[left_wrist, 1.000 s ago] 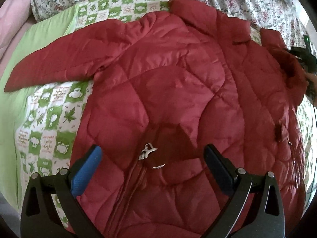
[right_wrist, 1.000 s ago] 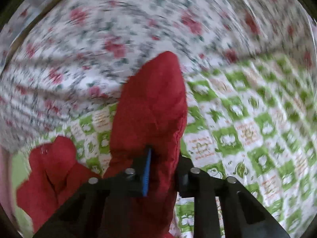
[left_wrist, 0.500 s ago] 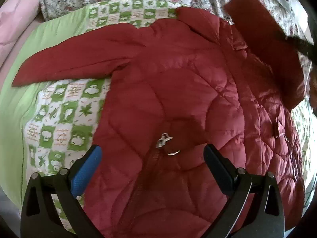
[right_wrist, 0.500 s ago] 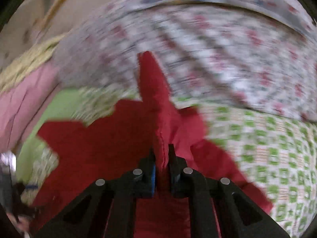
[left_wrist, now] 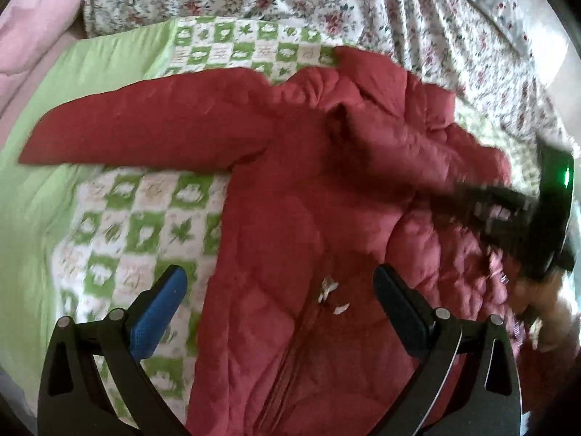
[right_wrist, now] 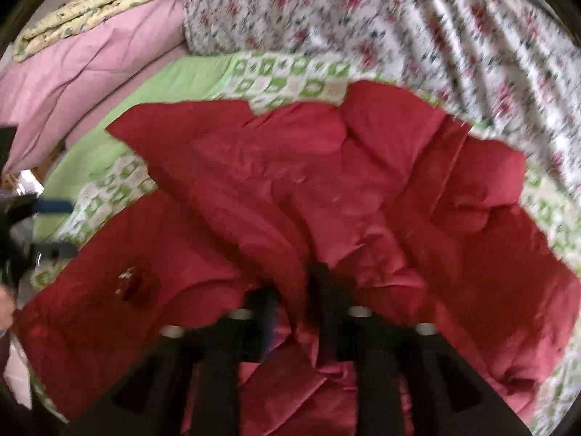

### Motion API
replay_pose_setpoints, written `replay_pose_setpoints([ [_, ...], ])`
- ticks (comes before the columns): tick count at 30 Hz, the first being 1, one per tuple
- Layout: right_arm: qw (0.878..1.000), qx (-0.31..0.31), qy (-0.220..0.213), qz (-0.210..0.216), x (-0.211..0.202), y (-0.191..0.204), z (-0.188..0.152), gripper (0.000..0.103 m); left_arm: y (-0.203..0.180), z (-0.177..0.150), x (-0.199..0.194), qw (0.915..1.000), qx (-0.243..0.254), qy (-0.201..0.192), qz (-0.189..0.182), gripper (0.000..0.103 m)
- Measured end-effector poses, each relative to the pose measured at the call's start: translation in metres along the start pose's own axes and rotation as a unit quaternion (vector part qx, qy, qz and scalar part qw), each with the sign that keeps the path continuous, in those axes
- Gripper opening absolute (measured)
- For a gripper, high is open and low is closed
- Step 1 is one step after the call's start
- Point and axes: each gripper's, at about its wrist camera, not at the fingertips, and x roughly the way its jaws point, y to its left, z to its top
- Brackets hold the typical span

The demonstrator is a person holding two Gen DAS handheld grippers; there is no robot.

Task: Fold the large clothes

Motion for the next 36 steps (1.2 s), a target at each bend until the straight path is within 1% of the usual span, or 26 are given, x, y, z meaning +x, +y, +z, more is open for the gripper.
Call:
replay_pose_setpoints([
  [1,1.000,0.001,-0.003,0.001,-0.002,0.001,-0.004,0.059,0.002,0.010,0.005,0.9998,-0.006,0.010,-0.018,0.103],
  [3,1.000,0.006,-0.005,0.001,-0.005,0.000,-0.007,0.059,0.001,0.027,0.015,0.9985,-0.010,0.025,-0.047,0.103],
  [4,1.000,0.014,-0.005,0.007,-0.008,-0.003,-0.010,0.060,-0.001,0.033,0.020,0.9982,-0.009,0.028,-0.052,0.103],
  [6,1.000,0.028,-0.007,0.010,-0.014,-0.008,-0.014,0.060,-0.009,0.045,0.029,0.9981,0.000,0.031,-0.054,0.103],
  [9,0.999,0.048,-0.015,0.010,-0.034,-0.017,-0.025,0.060,-0.023,0.064,0.055,0.9967,0.017,0.052,-0.059,0.103],
  [12,0.997,0.071,-0.029,0.003,-0.054,-0.029,-0.038,0.060,-0.037,0.077,0.086,0.9948,0.033,0.078,-0.056,0.103],
  [13,0.996,0.080,-0.035,0.002,-0.062,-0.034,-0.043,0.061,-0.043,0.079,0.097,0.9947,0.042,0.082,-0.045,0.101],
  [15,0.994,0.102,-0.046,-0.016,-0.077,-0.047,-0.055,0.064,-0.052,0.079,0.104,0.9947,0.065,0.072,-0.033,0.073],
  [16,0.992,0.111,-0.050,-0.025,-0.082,-0.053,-0.059,0.064,-0.054,0.077,0.104,0.9945,0.070,0.069,-0.039,0.046],
  [17,0.990,0.126,-0.056,-0.038,-0.090,-0.063,-0.067,0.064,-0.054,0.076,0.102,0.9943,0.069,0.066,-0.047,0.027],
  [18,0.988,0.136,-0.059,-0.046,-0.095,-0.070,-0.072,0.064,-0.051,0.075,0.097,0.9948,0.069,0.061,-0.044,0.024],
  [19,0.986,0.147,-0.063,-0.054,-0.102,-0.079,-0.077,0.064,-0.048,0.073,0.086,0.9958,0.073,0.043,-0.036,0.016],
  [20,0.981,0.166,-0.071,-0.066,-0.111,-0.091,-0.084,0.064,-0.045,0.072,0.077,0.9963,0.075,0.030,-0.031,0.014],
  [22,0.974,0.194,-0.081,-0.082,-0.123,-0.109,-0.093,0.064,-0.028,0.072,0.064,0.9972,0.072,0.007,-0.020,0.014],
  [23,0.972,0.202,-0.083,-0.088,-0.125,-0.114,-0.094,0.064,-0.019,0.072,0.063,0.9976,0.069,0.003,-0.011,0.013],
  [25,0.967,0.215,-0.086,-0.106,-0.129,-0.127,-0.095,0.066,-0.007,0.071,0.074,0.9969,0.071,0.007,0.033,0.013],
  [27,0.966,0.219,-0.090,-0.101,-0.126,-0.131,-0.089,0.066,0.000,0.068,0.091,0.9939,0.079,0.024,0.073,0.013],
  [28,0.967,0.219,-0.092,-0.094,-0.123,-0.132,-0.085,0.066,0.003,0.065,0.097,0.9926,0.079,0.030,0.088,0.013],
  [29,0.969,0.213,-0.091,-0.090,-0.119,-0.131,-0.081,0.066,0.007,0.063,0.096,0.9928,0.071,0.027,0.092,0.013],
  [31,0.971,0.196,-0.089,-0.108,-0.110,-0.130,-0.071,0.064,0.014,0.060,0.082,0.9945,0.054,0.008,0.089,0.013],
  [33,0.969,0.206,-0.088,-0.105,-0.104,-0.134,-0.067,0.064,0.013,0.059,0.057,0.9965,0.049,-0.023,0.064,0.013],
  [35,0.968,0.216,-0.091,-0.092,-0.102,-0.138,-0.067,0.064,0.003,0.061,0.032,0.9962,0.061,-0.054,0.032,0.013],
  [36,0.967,0.219,-0.092,-0.092,-0.099,-0.140,-0.065,0.064,-0.005,0.063,0.026,0.9957,0.068,-0.060,0.017,0.013],
])
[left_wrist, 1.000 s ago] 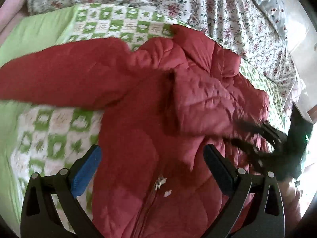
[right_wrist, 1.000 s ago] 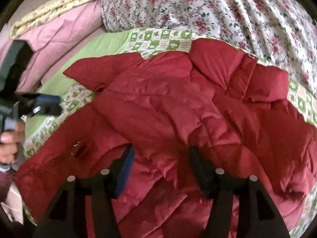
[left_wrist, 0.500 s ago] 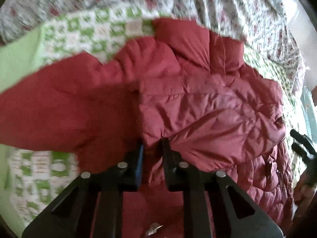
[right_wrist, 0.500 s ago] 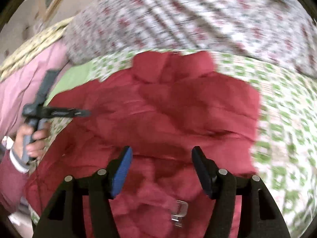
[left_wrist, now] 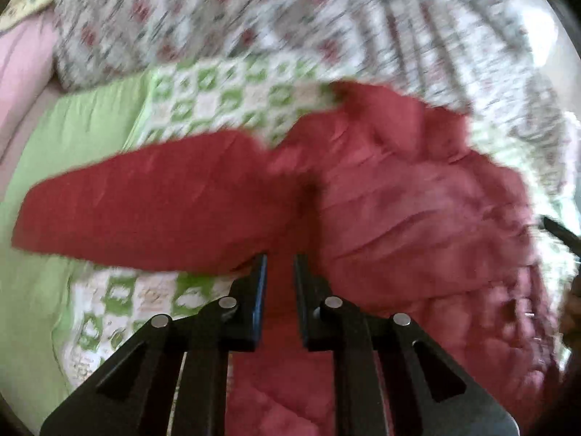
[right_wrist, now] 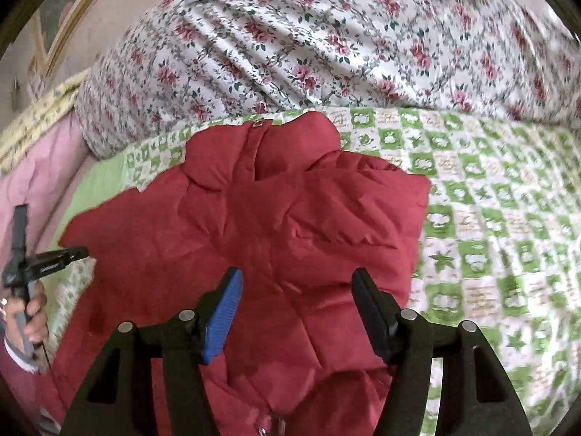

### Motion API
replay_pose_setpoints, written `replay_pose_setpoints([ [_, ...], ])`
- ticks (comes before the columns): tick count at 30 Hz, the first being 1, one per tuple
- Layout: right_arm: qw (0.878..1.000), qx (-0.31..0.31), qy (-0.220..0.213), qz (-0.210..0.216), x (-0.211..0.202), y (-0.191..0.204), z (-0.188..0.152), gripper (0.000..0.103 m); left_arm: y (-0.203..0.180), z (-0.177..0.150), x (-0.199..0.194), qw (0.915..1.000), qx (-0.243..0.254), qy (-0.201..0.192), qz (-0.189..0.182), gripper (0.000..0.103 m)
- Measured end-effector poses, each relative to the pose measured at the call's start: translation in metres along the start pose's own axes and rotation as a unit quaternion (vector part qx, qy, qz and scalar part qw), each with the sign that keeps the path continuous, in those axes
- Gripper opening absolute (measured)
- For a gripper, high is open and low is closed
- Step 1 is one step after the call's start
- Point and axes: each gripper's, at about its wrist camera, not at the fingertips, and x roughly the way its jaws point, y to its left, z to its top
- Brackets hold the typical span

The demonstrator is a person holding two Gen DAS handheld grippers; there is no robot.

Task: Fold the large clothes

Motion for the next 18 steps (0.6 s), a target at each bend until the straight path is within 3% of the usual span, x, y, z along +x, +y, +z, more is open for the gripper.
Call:
replay_pose_setpoints([
  [4,1.000,0.014,0.000,0.000,0.005,-0.005,0.004,0.064,-0.036,0.017,0.002,0.9977,0.033,0.000,-0.059,0.013],
  [7,1.000,0.023,0.003,-0.006,0.009,-0.009,0.010,0.063,-0.057,0.018,0.031,0.9963,0.042,0.023,-0.071,0.013],
  [12,0.998,0.025,0.045,-0.035,0.046,-0.029,0.022,0.061,-0.060,0.000,0.082,0.9945,0.055,0.082,-0.036,0.013],
  [15,0.995,0.055,0.072,-0.032,0.079,-0.053,0.024,0.060,-0.053,-0.004,0.091,0.9942,0.041,0.084,-0.054,0.013],
  [18,0.995,0.068,0.064,-0.037,0.095,-0.062,0.025,0.060,-0.053,-0.003,0.095,0.9940,0.038,0.087,-0.055,0.013],
])
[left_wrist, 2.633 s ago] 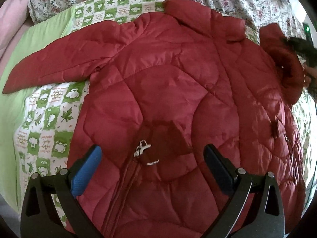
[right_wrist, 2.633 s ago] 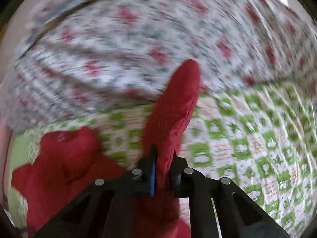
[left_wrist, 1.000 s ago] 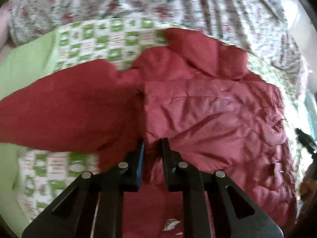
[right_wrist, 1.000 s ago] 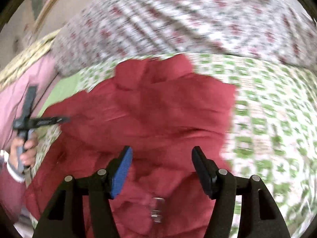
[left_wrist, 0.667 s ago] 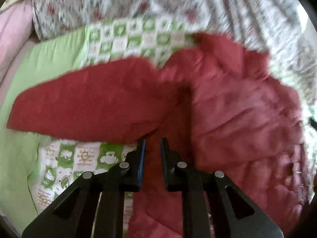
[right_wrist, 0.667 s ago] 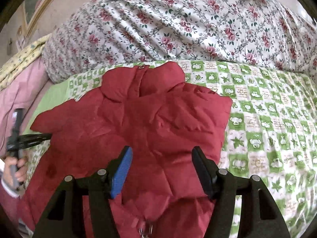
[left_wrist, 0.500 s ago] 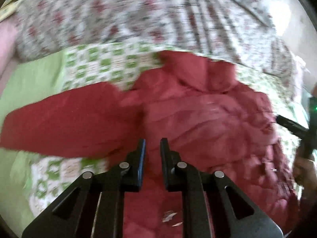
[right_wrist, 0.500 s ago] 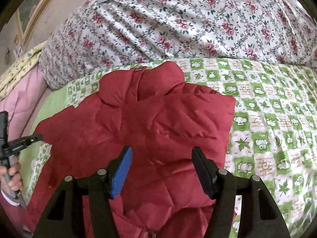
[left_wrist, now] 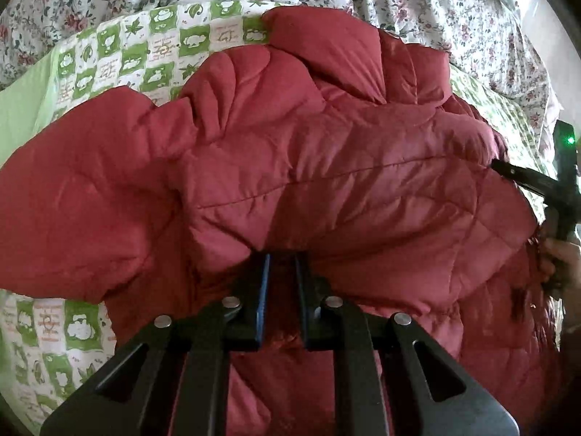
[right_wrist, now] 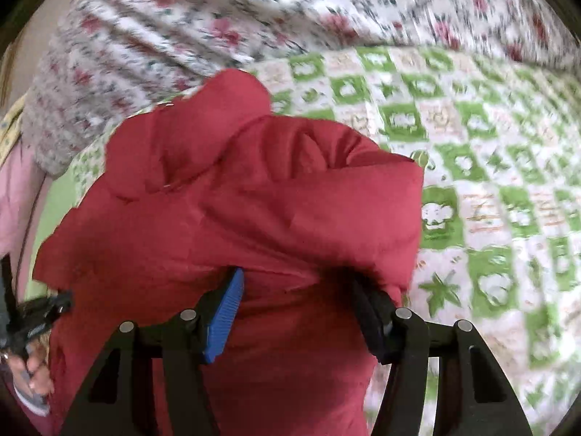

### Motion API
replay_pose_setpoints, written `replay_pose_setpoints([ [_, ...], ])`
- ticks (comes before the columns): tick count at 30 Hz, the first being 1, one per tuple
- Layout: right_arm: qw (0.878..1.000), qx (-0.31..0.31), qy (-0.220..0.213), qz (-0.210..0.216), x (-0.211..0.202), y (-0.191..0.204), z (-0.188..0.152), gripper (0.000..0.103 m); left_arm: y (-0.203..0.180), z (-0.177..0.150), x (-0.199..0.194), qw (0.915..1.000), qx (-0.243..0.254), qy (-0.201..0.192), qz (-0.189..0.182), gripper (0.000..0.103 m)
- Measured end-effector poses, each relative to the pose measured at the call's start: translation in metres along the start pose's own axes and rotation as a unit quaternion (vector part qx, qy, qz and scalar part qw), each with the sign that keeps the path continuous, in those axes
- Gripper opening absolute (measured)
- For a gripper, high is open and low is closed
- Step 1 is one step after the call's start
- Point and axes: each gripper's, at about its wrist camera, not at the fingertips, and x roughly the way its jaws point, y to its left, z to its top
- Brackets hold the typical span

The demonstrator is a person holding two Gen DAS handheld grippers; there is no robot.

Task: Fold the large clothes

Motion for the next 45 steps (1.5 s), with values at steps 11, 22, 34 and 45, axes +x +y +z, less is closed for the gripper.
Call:
replay_pose_setpoints([
  [11,0.992,-0.103,0.015,-0.074,-0.030,0.048,-0.054,0.062,0.004,-0.001,0.003,0.9998,-0.017,-0.005,-0.008,0.013],
  [22,0.999,-0.034,-0.011,0.004,-0.089,0.055,-0.060,0.065,0.038,-0.014,-0.039,0.9923,-0.098,-0.022,-0.073,0.038],
  [34,0.997,-0.042,-0.010,0.069,-0.133,0.102,-0.101,0.067,0.104,-0.055,-0.065,0.9785,-0.196,-0.040,-0.049,0.068],
  [45,0.995,-0.051,0.012,0.086,-0.126,0.112,-0.118,0.068,0.197,-0.079,-0.072,0.9508,-0.304,-0.059,-0.004,0.068],
])
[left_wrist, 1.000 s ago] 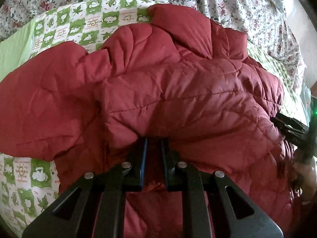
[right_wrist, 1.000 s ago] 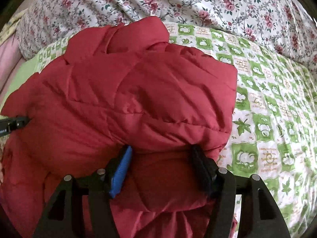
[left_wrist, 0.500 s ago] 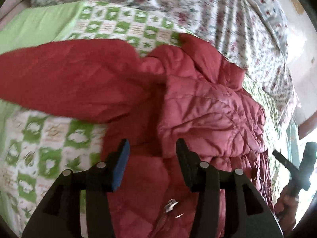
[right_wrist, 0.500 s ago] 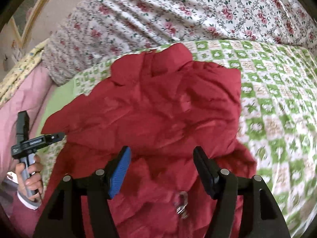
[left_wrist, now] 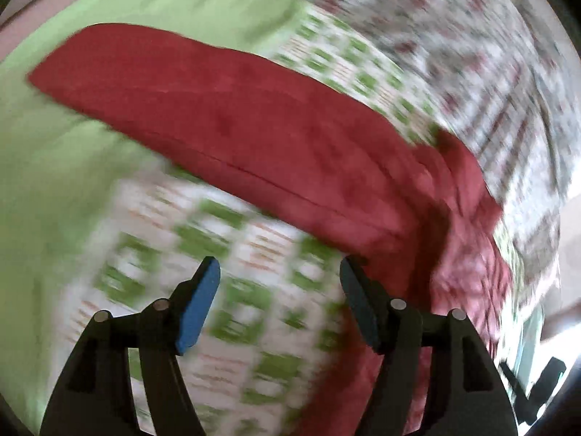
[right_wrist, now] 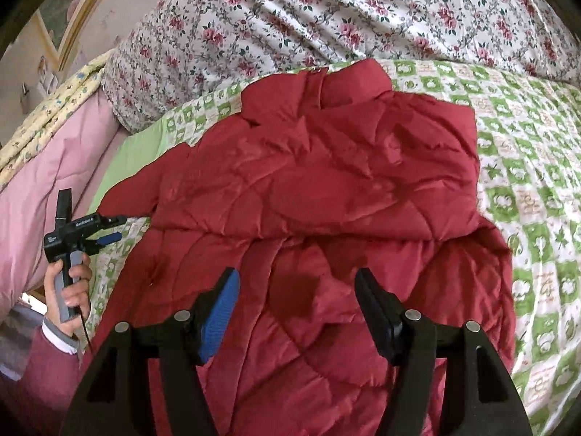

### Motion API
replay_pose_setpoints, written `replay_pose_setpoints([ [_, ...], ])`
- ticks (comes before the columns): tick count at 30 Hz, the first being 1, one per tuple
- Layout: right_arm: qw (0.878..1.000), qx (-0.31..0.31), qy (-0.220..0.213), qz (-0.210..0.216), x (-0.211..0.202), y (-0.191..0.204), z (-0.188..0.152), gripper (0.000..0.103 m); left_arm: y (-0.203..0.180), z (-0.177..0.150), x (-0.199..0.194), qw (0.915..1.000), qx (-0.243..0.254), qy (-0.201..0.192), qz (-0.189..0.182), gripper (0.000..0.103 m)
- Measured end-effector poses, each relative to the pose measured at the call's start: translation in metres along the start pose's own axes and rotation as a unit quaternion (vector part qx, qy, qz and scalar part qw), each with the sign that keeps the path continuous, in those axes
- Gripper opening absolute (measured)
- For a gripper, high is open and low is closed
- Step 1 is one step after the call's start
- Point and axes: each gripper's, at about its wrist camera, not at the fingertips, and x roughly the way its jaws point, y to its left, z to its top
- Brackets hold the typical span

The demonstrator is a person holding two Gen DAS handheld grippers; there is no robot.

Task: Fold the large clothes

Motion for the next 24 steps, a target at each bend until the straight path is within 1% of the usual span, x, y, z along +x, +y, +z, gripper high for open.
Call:
replay_pose_setpoints([
  [3,1.000,-0.002,0.006,0.001,0.000,0.001,-0.006,0.068,0.034,0.019,-0.002,0.9987,-0.045,-0.018,0.017,0.068],
  [6,1.000,-0.005,0.007,0.000,0.000,0.002,-0.009,0.068,0.069,0.042,0.000,0.9948,-0.091,-0.036,0.029,0.068],
  [8,1.000,-0.004,0.007,0.002,-0.001,0.003,-0.010,0.068,0.088,0.056,0.006,0.9922,-0.117,-0.041,0.017,0.068],
  [11,1.000,-0.006,0.006,0.000,0.000,0.006,-0.010,0.068,0.106,0.073,0.016,0.9878,-0.149,-0.046,-0.002,0.068],
  [14,1.000,-0.007,0.006,-0.001,0.000,0.009,-0.011,0.068,0.113,0.085,0.025,0.9851,-0.161,-0.059,-0.010,0.068],
  [17,1.000,-0.011,0.009,-0.003,0.000,0.010,-0.013,0.068,0.115,0.096,0.023,0.9834,-0.164,-0.077,-0.010,0.067],
  [18,1.000,-0.013,0.009,-0.004,0.000,0.011,-0.014,0.068,0.115,0.099,0.022,0.9832,-0.162,-0.083,-0.009,0.064],
  [19,1.000,-0.014,0.009,-0.005,-0.001,0.011,-0.015,0.068,0.112,0.105,0.023,0.9834,-0.158,-0.088,-0.005,0.047],
  [20,1.000,-0.014,0.010,-0.005,-0.002,0.010,-0.016,0.068,0.107,0.106,0.019,0.9845,-0.148,-0.095,-0.002,0.024],
  [21,1.000,-0.011,0.010,-0.004,-0.002,0.010,-0.017,0.068,0.103,0.107,0.015,0.9849,-0.140,-0.101,-0.012,0.017],
  [23,1.000,-0.009,0.008,-0.004,-0.004,0.007,-0.018,0.068,0.096,0.104,-0.001,0.9850,-0.123,-0.119,-0.020,0.010],
  [24,1.000,-0.007,0.006,-0.005,-0.004,0.005,-0.019,0.068,0.090,0.102,-0.007,0.9854,-0.113,-0.126,-0.019,0.010],
])
